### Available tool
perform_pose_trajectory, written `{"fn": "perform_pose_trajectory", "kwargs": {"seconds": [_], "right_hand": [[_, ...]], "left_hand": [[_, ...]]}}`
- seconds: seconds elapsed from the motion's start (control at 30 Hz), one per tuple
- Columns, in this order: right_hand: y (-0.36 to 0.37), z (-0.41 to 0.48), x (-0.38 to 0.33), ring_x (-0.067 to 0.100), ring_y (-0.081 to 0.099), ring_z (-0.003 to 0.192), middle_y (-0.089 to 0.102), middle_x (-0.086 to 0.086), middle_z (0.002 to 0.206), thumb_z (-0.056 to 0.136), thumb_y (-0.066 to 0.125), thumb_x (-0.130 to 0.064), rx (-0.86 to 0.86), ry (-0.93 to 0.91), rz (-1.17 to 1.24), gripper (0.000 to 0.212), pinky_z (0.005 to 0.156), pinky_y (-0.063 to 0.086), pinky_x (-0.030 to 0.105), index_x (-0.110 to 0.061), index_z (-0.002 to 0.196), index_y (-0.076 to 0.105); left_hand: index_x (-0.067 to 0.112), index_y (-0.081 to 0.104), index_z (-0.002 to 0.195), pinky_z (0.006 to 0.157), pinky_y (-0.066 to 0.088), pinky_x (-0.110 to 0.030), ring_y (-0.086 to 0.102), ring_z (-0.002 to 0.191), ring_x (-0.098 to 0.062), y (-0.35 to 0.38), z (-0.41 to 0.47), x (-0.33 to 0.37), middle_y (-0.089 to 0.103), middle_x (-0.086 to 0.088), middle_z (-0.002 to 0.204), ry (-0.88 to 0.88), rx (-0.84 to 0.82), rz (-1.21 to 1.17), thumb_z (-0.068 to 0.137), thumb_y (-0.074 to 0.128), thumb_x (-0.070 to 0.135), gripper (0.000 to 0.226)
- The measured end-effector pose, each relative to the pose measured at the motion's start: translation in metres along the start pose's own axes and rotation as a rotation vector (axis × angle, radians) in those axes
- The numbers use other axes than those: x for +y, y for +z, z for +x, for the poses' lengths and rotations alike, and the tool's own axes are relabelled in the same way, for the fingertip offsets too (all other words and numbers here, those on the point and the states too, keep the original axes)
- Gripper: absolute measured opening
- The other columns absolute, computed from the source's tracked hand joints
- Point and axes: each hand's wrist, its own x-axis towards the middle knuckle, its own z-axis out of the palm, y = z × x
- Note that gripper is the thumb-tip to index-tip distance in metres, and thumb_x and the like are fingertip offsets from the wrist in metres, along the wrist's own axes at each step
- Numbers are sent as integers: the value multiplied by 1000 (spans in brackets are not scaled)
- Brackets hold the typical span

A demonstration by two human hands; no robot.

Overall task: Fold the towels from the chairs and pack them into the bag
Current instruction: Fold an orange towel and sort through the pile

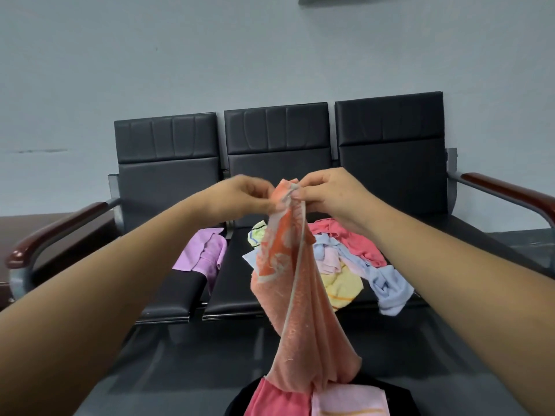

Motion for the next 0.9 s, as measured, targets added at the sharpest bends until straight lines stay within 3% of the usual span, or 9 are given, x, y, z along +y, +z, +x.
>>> {"fn": "perform_pose_trajectory", "kwargs": {"seconds": [0.13,0.23,0.33,0.4,0.5,0.57,0.67,0.77,0.9], "right_hand": [[-16,-7,0,31,72,84,71,18,80,90,63,7,-58,63,61,17,78,61,37,1,75,70],[-18,-11,5,36,72,88,72,28,91,89,65,4,-50,100,50,19,85,60,43,0,71,71],[-17,-10,11,42,73,91,72,32,96,88,66,2,63,126,35,12,89,60,49,8,79,71],[-19,-9,13,39,75,89,74,28,92,90,67,1,126,132,31,14,84,63,45,15,90,69],[-22,-8,11,32,77,86,77,19,87,92,68,-2,134,131,28,12,78,63,38,10,89,71],[-22,-6,10,29,77,87,78,17,89,92,68,-4,144,129,35,11,81,62,38,6,88,72],[-22,-5,9,30,77,88,77,17,90,92,67,-3,165,131,87,11,83,62,40,6,89,72],[-23,-5,11,32,76,88,76,18,87,92,65,-1,161,140,137,11,84,61,40,7,89,71],[-20,-6,15,28,76,88,76,18,90,96,63,-6,121,163,145,19,85,61,41,12,96,68]], "left_hand": [[31,77,96,103,49,-50,59,111,-25,-3,-6,-11,53,7,116,-147,-174,207,69,81,58,38],[45,74,87,100,49,-40,52,107,-17,-2,-2,-10,42,5,120,-166,-99,371,81,80,48,9],[38,64,69,101,37,-27,44,113,-12,-5,-1,-19,46,5,116,18,123,550,90,74,30,25],[29,64,68,90,40,-23,53,101,-7,-7,-2,-23,56,7,107,112,266,474,93,71,26,26],[11,64,76,72,41,-28,52,69,-10,-4,-2,-23,63,-11,82,74,295,292,95,68,30,27],[6,58,78,70,39,-34,47,68,-17,-1,-3,-24,57,-22,77,71,255,174,92,68,36,35],[7,65,85,77,44,-35,55,74,-16,-3,-6,-30,62,-16,79,53,126,27,92,73,28,23],[27,77,90,99,45,-35,61,101,-9,4,-12,-37,59,-7,111,-21,19,24,86,80,27,4],[40,78,100,118,34,-35,46,132,-2,26,-14,-35,45,14,138,-158,-119,0,71,76,53,32]]}}
